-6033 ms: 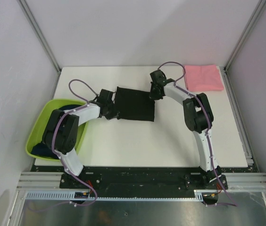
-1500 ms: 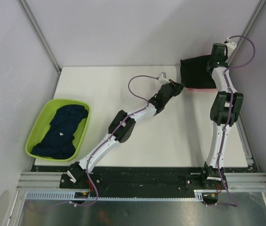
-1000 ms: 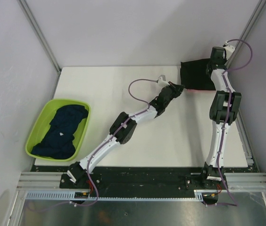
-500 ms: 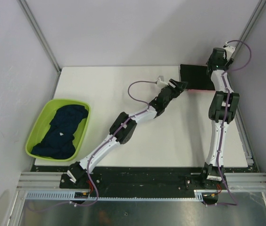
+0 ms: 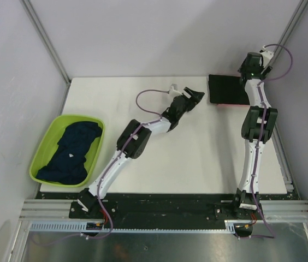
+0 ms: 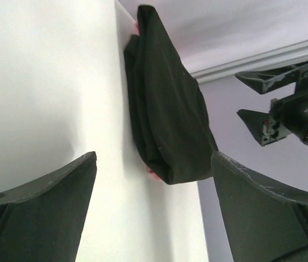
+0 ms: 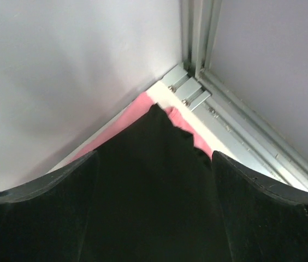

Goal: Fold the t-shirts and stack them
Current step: Put the neatly folded tshirt into the corner of the board with both arms

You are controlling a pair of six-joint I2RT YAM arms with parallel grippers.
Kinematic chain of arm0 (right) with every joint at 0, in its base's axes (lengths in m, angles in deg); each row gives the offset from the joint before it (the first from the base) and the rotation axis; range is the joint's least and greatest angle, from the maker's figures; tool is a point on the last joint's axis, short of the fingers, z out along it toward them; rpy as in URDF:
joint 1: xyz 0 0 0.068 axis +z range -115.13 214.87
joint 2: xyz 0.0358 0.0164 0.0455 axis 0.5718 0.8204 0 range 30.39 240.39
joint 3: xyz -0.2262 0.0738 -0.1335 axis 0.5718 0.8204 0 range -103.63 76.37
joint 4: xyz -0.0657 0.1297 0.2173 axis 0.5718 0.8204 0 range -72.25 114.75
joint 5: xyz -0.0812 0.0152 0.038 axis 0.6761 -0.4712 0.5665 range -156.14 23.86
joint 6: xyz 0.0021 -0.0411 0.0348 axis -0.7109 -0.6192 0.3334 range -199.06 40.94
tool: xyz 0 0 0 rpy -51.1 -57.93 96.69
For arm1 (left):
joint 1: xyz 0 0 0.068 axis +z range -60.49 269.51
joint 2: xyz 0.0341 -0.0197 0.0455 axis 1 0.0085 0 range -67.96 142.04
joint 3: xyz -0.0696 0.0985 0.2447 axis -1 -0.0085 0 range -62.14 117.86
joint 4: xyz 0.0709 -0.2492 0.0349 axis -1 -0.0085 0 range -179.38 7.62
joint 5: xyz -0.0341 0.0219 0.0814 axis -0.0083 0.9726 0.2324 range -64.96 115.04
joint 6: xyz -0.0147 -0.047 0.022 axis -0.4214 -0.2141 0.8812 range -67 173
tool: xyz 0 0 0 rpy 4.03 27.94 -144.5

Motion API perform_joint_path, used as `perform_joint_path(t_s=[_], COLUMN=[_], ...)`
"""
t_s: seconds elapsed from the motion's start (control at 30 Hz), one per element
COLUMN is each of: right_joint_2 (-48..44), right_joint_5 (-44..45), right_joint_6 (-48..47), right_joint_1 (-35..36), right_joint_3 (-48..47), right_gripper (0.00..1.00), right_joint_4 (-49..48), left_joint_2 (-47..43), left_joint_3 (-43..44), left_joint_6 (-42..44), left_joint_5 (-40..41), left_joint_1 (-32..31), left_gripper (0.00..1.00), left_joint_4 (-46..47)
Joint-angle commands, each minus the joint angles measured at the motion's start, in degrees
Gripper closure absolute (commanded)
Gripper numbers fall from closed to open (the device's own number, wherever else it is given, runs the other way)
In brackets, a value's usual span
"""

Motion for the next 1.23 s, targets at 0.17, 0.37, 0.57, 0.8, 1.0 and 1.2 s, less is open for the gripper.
perform_joint_path(t_s=[0.17, 0.37, 0.57, 0.8, 1.0, 1.2], right_joint_2=[-16.3, -27.5, -40.1, -49.6, -53.2, -54.0], right_joint_5=[-1.8, -5.6, -14.4, -17.8, -17.5, -18.4], right_joint_6=[6.6, 11.1, 18.7, 23.5, 24.0, 23.5], right_joint_1=[7.3, 15.1, 20.8, 26.6, 31.1, 32.7], right_joint_3=[7.9, 21.0, 40.2, 56.1, 61.2, 62.9], right_gripper=[0.10, 0.08, 0.07, 0.07, 0.07, 0.06], right_joint_4=[8.5, 15.3, 15.0, 15.2, 14.5, 13.0], left_joint_2=[-26.8, -44.5, -59.6, -72.9, -80.8, -84.0], left_joint_3=[-25.0, -39.4, -50.6, -63.5, -70.4, -69.3], left_joint_6=[14.0, 25.9, 33.3, 36.8, 38.3, 40.2], left_joint_5=[-5.7, -2.0, 1.9, 3.7, 6.2, 6.8], left_joint_1=[4.4, 5.2, 6.7, 7.3, 7.4, 7.6], left_gripper=[0.04, 0.01, 0.01, 0.01, 0.01, 0.01], left_joint_4=[-5.0, -22.7, -37.4, -47.0, -50.4, -52.3])
